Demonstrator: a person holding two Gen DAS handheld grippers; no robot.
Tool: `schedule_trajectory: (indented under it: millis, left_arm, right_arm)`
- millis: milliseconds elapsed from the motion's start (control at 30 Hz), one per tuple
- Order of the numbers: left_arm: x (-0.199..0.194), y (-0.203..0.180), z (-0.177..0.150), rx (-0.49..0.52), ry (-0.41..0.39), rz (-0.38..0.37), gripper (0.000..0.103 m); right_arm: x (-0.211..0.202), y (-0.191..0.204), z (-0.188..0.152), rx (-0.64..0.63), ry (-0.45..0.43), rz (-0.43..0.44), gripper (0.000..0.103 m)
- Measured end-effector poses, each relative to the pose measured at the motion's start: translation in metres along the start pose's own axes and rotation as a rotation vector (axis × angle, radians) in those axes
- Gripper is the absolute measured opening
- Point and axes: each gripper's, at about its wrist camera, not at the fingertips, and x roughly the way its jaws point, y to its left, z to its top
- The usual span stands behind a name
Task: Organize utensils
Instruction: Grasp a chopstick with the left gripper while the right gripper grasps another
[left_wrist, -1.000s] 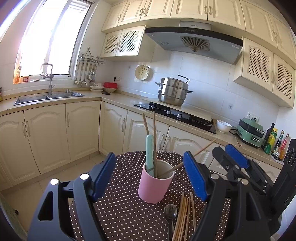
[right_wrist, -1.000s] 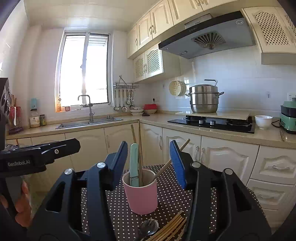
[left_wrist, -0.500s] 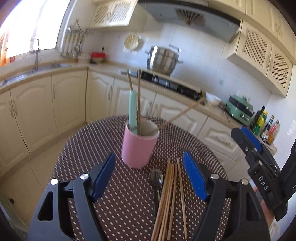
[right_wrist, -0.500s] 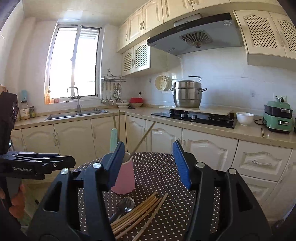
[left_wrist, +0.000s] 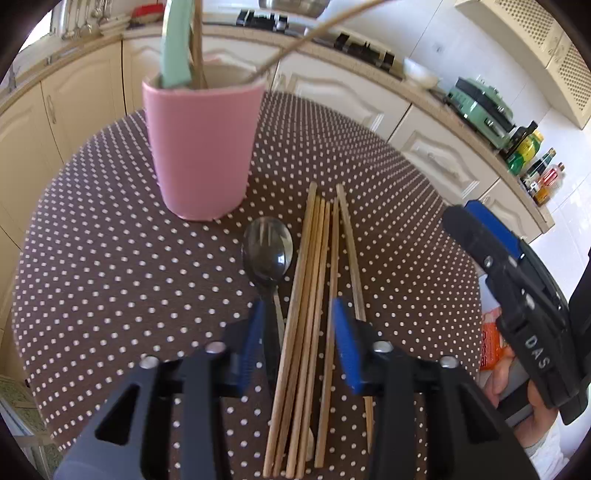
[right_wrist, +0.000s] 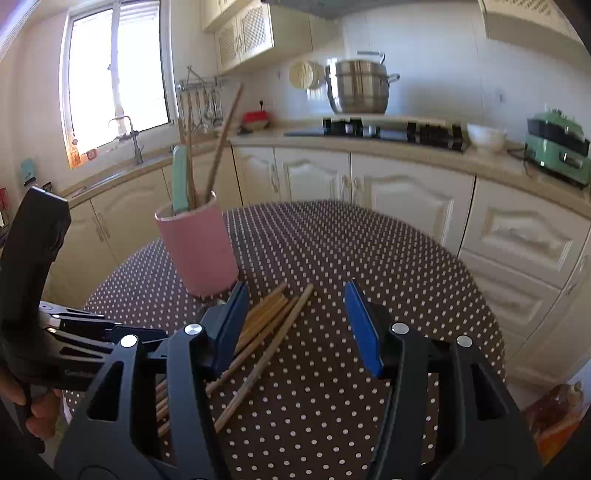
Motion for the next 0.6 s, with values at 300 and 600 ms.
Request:
schedule_trajectory:
  millis: [300,600]
  left_arm:
    - [0.034,-0.002,0.015,0.01,0.076,0.019,0.014]
    - [0.041,-0.01,0.02,0.01,0.042,-0.018,0.006]
  right_arm:
    - [0.029,-0.014,-0.009,0.052,0.154,0.053,0.054]
    - [0.049,-0.011,-0.011,0.035,0.299,0.07,0.054]
